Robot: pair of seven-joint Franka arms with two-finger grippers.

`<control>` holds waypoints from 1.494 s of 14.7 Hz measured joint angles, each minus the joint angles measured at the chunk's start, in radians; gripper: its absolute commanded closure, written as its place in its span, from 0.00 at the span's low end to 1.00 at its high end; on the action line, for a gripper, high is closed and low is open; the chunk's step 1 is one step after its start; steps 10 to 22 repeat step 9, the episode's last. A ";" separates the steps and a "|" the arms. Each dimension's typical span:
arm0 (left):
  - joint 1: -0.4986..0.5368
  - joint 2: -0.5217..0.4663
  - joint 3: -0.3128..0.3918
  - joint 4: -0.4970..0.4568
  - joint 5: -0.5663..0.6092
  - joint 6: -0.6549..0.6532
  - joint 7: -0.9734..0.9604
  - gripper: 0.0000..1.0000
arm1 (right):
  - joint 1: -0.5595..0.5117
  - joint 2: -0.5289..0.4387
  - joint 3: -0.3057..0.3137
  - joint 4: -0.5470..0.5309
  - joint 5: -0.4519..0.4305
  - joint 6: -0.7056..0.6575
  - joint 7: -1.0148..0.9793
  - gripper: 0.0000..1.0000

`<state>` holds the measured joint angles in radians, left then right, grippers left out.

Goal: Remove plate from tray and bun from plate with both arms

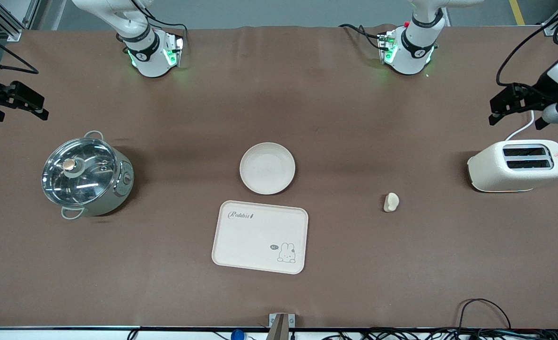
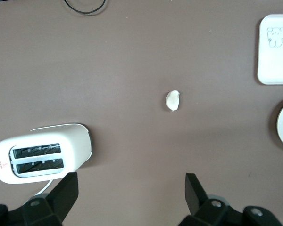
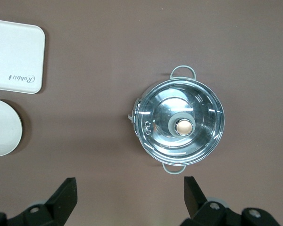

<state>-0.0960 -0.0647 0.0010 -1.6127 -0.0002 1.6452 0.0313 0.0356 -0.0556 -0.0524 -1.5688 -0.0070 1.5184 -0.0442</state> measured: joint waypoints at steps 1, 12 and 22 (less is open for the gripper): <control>-0.018 -0.015 0.015 -0.036 0.000 0.036 -0.007 0.00 | 0.000 0.000 0.000 0.000 0.000 0.000 0.000 0.00; -0.031 -0.036 0.024 -0.093 0.000 0.072 -0.011 0.00 | 0.000 0.001 0.000 0.000 0.000 0.000 0.000 0.00; -0.031 -0.036 0.024 -0.093 0.000 0.072 -0.011 0.00 | 0.000 0.001 0.000 0.000 0.000 0.000 0.000 0.00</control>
